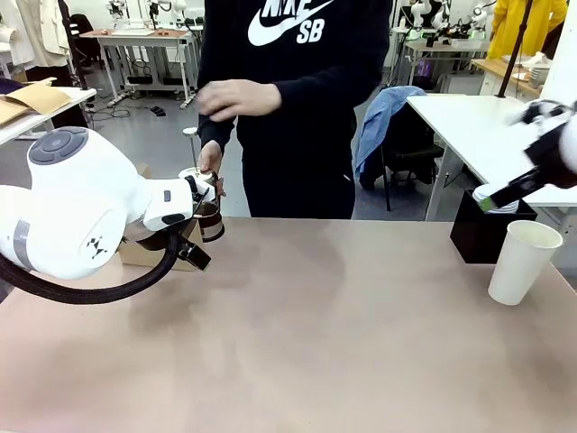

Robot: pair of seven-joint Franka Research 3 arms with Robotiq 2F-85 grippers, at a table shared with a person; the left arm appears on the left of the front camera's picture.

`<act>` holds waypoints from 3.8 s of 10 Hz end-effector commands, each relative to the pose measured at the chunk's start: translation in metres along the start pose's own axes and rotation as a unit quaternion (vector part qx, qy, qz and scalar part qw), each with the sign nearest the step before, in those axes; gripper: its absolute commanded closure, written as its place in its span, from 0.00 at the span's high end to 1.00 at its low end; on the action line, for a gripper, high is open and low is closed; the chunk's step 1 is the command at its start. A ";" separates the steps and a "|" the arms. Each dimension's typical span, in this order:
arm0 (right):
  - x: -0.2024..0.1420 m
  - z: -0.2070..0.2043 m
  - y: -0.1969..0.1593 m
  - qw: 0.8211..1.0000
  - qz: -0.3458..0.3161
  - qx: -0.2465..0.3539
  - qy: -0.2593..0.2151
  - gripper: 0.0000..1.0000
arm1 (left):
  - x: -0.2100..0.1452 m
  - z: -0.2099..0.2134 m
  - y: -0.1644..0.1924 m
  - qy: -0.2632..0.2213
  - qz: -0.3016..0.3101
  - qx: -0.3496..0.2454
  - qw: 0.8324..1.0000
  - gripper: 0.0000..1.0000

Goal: Pour a drink into a cup and package it in a carrier.
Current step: Pick up the 600 ml Paper Cup and place it in the middle top area of the table.

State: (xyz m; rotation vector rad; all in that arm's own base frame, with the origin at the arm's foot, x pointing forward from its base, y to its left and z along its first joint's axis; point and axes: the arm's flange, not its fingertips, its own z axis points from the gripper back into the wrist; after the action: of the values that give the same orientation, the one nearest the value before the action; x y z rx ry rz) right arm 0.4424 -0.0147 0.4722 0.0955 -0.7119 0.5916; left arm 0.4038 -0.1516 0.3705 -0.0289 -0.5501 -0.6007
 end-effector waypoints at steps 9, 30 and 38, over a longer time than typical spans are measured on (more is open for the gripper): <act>0.062 0.073 -0.039 0.985 0.066 0.145 -0.064 1.00 | 0.000 0.000 0.000 0.000 0.000 0.000 1.000 1.00; -0.221 0.026 -0.171 0.880 0.054 0.330 -0.338 1.00 | 0.000 0.000 0.000 0.000 0.000 0.000 1.000 1.00; -0.253 -0.030 -0.061 0.879 0.047 0.303 -0.365 1.00 | 0.000 0.000 0.000 0.000 0.000 0.000 1.000 1.00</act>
State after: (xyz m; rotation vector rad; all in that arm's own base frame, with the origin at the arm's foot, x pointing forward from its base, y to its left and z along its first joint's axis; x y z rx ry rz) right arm 0.3399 -0.1929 0.2913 0.9790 -1.2120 0.8669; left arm 0.4036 -0.1523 0.3703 -0.0283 -0.5497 -0.6023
